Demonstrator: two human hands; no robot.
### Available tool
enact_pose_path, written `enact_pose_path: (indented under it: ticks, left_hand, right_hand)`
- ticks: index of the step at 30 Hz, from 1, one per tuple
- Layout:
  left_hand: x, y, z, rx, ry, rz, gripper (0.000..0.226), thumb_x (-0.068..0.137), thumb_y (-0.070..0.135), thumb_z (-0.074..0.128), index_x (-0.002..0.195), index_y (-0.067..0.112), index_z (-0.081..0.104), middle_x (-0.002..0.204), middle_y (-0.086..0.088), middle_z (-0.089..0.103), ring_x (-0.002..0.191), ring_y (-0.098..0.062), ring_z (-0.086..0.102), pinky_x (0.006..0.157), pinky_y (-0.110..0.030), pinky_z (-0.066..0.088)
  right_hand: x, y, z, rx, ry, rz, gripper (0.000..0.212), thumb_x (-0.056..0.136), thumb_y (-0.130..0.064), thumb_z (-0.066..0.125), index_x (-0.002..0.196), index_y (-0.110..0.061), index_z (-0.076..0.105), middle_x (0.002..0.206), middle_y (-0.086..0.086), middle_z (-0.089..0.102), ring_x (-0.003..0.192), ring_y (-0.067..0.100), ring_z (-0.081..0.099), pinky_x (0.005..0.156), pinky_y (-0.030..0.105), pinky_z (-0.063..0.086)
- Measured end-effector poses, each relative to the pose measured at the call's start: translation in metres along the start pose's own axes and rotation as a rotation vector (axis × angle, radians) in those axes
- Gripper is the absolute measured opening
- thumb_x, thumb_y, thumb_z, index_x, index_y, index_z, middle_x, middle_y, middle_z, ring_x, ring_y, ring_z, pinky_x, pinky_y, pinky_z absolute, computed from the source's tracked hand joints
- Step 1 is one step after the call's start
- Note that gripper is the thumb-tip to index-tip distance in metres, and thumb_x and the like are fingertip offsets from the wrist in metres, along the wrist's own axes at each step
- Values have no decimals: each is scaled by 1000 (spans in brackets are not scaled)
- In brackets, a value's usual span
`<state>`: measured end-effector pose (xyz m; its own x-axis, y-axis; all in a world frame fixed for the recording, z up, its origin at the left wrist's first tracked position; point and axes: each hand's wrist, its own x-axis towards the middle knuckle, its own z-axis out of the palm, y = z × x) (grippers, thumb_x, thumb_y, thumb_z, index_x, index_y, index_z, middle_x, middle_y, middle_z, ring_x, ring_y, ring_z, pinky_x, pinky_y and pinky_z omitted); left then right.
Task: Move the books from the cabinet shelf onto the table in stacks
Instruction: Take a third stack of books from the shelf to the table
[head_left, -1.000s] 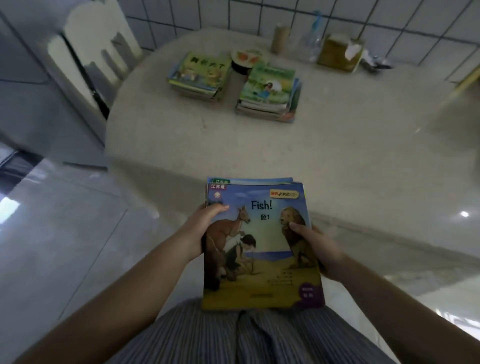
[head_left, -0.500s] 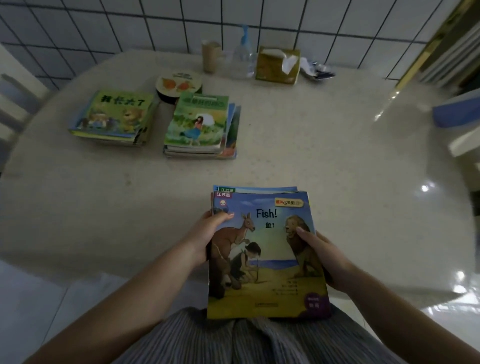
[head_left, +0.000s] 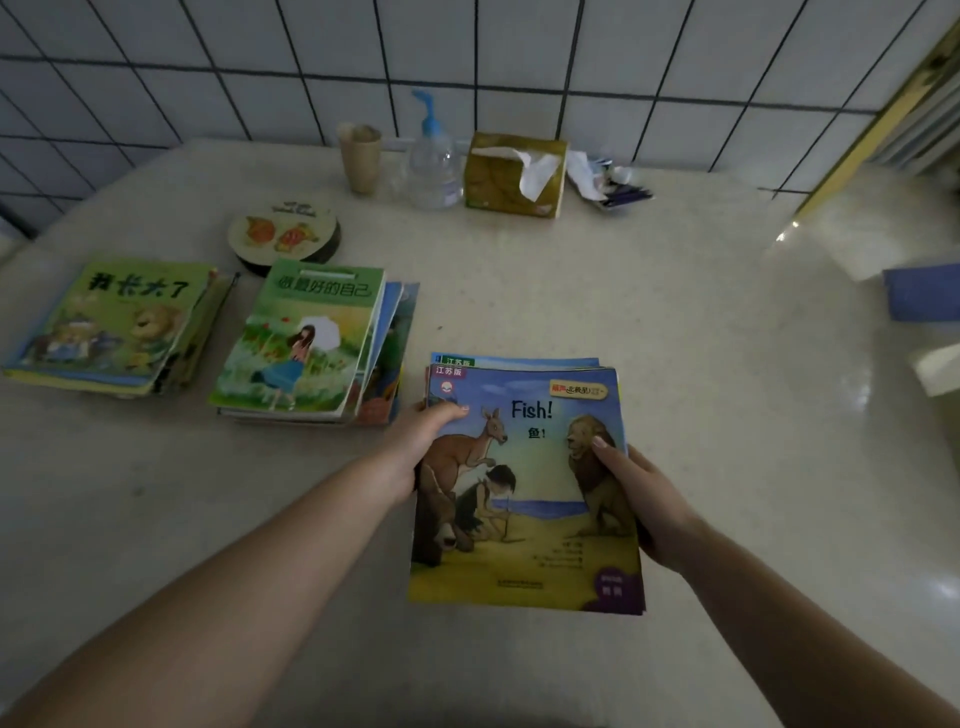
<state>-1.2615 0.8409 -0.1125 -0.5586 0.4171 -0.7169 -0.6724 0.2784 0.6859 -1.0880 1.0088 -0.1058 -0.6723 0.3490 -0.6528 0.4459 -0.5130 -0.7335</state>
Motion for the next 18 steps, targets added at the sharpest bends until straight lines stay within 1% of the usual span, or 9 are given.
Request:
enact_pose_path:
  ticks: [1, 3, 4, 7, 9, 10, 15, 18]
  left_hand:
    - [6, 7, 3, 12, 2, -1, 16, 88, 22, 60, 98, 12, 67, 82, -10, 71, 70, -24, 66, 68, -30, 53]
    - [23, 25, 12, 33, 3, -6, 15, 88, 23, 60, 95, 13, 68, 77, -9, 72, 66, -22, 67, 63, -27, 54]
    - [27, 30, 14, 39, 4, 1, 17, 88, 23, 60, 98, 12, 68, 79, -9, 72, 66, -22, 68, 61, -26, 55]
    - [48, 49, 21, 84, 17, 51, 27, 88, 23, 60, 110, 9, 66, 95, -15, 71, 74, -25, 67, 61, -26, 55]
    - [61, 60, 25, 124, 23, 72, 30, 88, 24, 60, 113, 8, 65, 101, -17, 70, 76, -26, 67, 64, -27, 55]
    - [69, 65, 27, 142, 27, 76, 30, 88, 24, 59, 113, 8, 65, 101, -16, 70, 77, -26, 67, 65, -28, 55]
    - [95, 79, 32, 218, 80, 103, 28, 88, 27, 60, 110, 11, 66, 104, -15, 70, 82, -26, 67, 73, -31, 53]
    - [104, 84, 39, 265, 125, 122, 27, 87, 29, 60, 108, 13, 67, 103, -13, 71, 92, -29, 68, 82, -35, 53]
  right_hand:
    - [7, -6, -1, 0, 4, 0, 34, 91, -36, 54, 121, -20, 55, 110, 10, 71, 95, 30, 70, 76, 41, 58]
    - [25, -21, -6, 6, 5, 3, 36, 91, -36, 54, 122, -19, 54, 112, 10, 70, 97, 30, 69, 78, 42, 57]
    - [31, -25, -6, 9, 9, 2, 37, 91, -36, 54, 123, -18, 54, 111, 10, 70, 97, 30, 69, 77, 41, 57]
    - [51, -44, -8, 15, 14, 0, 35, 91, -35, 54, 120, -16, 56, 109, 11, 71, 94, 30, 70, 74, 40, 58]
    - [65, -53, -9, 19, 27, -1, 34, 92, -36, 54, 118, -15, 57, 107, 11, 71, 92, 29, 70, 73, 39, 57]
    - [73, -57, -9, 15, 37, -1, 34, 92, -36, 54, 118, -15, 57, 107, 11, 71, 92, 30, 70, 73, 39, 57]
    - [101, -66, -9, -13, 72, -2, 38, 91, -38, 54, 121, -14, 57, 110, 12, 70, 96, 32, 69, 82, 44, 56]
    - [114, -70, -9, -39, 103, -5, 37, 91, -38, 54, 119, -14, 58, 110, 13, 70, 95, 32, 69, 83, 45, 56]
